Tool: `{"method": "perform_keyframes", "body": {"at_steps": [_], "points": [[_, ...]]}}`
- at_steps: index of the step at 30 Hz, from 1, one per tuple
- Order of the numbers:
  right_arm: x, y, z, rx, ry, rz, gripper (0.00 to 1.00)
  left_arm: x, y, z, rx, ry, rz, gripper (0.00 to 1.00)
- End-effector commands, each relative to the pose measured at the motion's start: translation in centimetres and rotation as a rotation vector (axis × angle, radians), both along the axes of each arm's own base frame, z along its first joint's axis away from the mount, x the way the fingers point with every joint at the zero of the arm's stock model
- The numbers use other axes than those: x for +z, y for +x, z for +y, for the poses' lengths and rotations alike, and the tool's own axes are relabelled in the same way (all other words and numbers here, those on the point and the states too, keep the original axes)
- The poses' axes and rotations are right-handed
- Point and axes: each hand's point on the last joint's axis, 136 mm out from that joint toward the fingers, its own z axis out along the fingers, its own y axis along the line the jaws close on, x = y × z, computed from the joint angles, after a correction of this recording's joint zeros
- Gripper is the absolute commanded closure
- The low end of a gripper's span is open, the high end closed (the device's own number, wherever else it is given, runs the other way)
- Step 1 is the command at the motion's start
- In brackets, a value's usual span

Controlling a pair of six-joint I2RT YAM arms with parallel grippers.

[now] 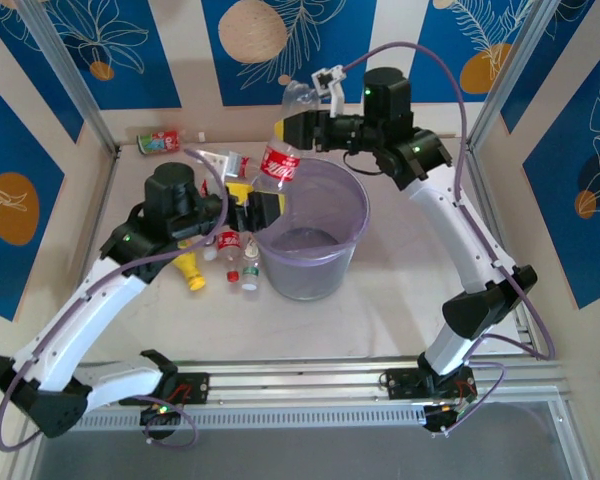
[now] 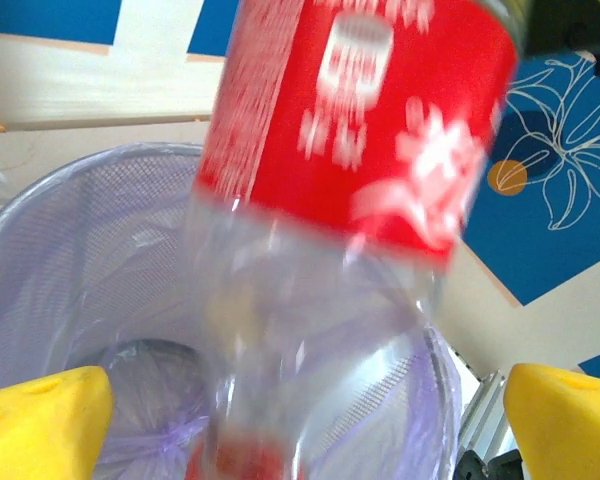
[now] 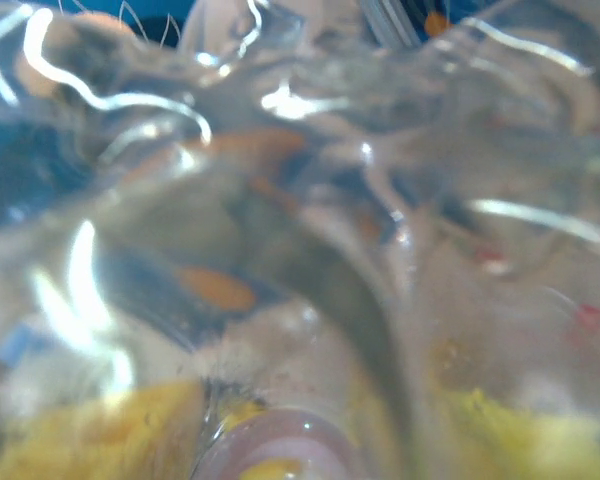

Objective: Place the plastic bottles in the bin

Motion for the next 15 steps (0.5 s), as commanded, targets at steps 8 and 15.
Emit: {"method": "perform_keyframes", "body": {"at_steps": [8, 15], "points": [[0.5, 0.0, -3.5, -0.053, -0.114, -0.079, 0.5, -5.4, 1.2, 8.3, 0.267, 0.018, 0.196, 0.0], [-3.5, -1.9, -4.3, -0.05, -0.286, -0.061, 0.51, -13.0, 4.3, 16.0, 0.56, 0.066, 0.364, 0.07]]}}
